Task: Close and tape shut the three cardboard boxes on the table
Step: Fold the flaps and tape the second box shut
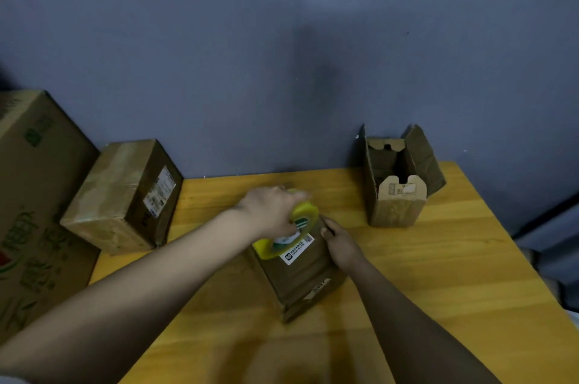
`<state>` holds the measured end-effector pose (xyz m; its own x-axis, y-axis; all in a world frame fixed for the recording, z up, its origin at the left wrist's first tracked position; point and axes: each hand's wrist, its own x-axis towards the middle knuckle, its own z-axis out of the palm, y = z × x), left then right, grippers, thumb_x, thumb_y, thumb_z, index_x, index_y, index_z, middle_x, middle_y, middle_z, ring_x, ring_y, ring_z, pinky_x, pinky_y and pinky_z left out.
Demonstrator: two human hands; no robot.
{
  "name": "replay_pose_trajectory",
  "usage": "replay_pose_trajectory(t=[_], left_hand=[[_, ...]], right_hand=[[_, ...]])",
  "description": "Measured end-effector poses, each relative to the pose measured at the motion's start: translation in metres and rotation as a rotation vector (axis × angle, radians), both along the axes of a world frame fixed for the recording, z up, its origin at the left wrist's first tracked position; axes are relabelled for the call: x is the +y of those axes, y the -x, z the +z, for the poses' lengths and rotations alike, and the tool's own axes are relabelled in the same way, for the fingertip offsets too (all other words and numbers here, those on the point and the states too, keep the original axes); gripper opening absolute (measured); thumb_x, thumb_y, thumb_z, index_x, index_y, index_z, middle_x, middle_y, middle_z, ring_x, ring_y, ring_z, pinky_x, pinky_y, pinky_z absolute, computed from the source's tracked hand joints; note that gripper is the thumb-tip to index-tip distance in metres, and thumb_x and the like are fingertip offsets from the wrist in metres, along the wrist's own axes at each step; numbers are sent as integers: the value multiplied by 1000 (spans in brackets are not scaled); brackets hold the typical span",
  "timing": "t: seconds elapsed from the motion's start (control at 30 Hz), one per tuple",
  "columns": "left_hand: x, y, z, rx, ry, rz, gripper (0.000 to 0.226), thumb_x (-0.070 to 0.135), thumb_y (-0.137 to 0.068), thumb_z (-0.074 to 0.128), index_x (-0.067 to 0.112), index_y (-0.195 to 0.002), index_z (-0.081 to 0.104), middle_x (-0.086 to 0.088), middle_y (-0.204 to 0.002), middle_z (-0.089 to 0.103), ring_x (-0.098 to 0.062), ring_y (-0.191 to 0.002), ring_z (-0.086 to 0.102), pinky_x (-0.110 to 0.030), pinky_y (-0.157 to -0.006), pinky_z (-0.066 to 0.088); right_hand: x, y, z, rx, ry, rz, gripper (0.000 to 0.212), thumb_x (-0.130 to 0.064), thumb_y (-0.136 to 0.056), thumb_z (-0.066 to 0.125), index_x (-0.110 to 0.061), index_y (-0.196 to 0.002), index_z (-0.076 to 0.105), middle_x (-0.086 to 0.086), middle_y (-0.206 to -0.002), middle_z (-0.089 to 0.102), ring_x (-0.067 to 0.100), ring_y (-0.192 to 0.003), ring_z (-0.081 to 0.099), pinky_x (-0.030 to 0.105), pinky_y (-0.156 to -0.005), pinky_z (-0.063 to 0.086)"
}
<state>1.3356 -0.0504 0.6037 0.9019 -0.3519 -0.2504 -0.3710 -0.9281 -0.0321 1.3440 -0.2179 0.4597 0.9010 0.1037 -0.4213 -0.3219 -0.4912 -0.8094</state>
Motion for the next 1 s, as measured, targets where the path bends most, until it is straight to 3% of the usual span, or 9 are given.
replay_pose_trajectory(t=[0.37,0.43,0.5,0.57,0.63,0.7,0.77,0.83,1.0], left_hand=[[12,23,7,106,-250,-47,65,39,-91,57,31,-147,24,-8,-133,51,-27,-114,54,-33,-75,50],[12,23,6,92,-258,-36,64,41,-91,57,31,-146,26,-7,-131,53,-26,-114,54,-33,-75,49],[15,26,5,50,-265,-36,61,42,-91,55,30,-144,28,-7,-130,53,-26,-112,56,-33,-72,48],[15,30,3,21,-269,-22,57,42,-92,53,28,-142,29,-10,-131,51,-27,-110,56,-32,-69,44],[13,32,1,7,-260,16,57,43,-92,54,24,-139,28,-13,-132,47,-29,-107,58,-32,-66,43],[13,32,1,-14,-213,69,62,44,-88,59,19,-134,26,-14,-128,45,-30,-101,60,-33,-64,44],[16,32,1,-45,-115,119,70,46,-83,65,17,-133,25,-12,-125,44,-31,-98,60,-34,-65,45],[23,34,1,-63,-13,161,72,49,-80,66,17,-132,27,-10,-125,45,-32,-101,59,-35,-68,45],[49,59,-21,-58,371,330,71,53,-81,65,22,-134,30,-5,-128,54,-27,-109,58,-32,-76,46]], right_hand=[[5,6,9,-11,40,-2,42,-34,-103,35,-30,-145,39,4,-142,49,24,-125,47,42,-106,39],[5,8,9,-43,116,21,43,-34,-104,34,-28,-146,37,5,-141,49,24,-123,48,39,-103,41],[10,14,14,-171,332,64,45,-31,-104,33,-25,-149,31,6,-144,45,25,-126,47,35,-97,40],[19,21,20,-401,637,170,54,-23,-102,38,-20,-152,19,5,-156,27,24,-141,30,36,-108,33],[28,26,20,-541,703,340,65,-20,-100,39,-15,-154,3,3,-162,3,19,-149,3,34,-120,13],[33,31,15,-559,667,467,66,-31,-100,32,-12,-154,-2,3,-162,-6,15,-148,-8,30,-118,-3],[32,34,8,-583,665,542,75,-55,-95,14,-11,-154,-2,3,-162,-7,13,-147,-13,28,-116,-10],[29,34,4,-556,688,583,95,-76,-84,0,-11,-153,-5,2,-160,-13,13,-145,-17,29,-116,-12],[30,33,5,-506,816,641,114,-86,-66,-18,-13,-153,-7,4,-158,-24,18,-144,-25,36,-120,-9]])
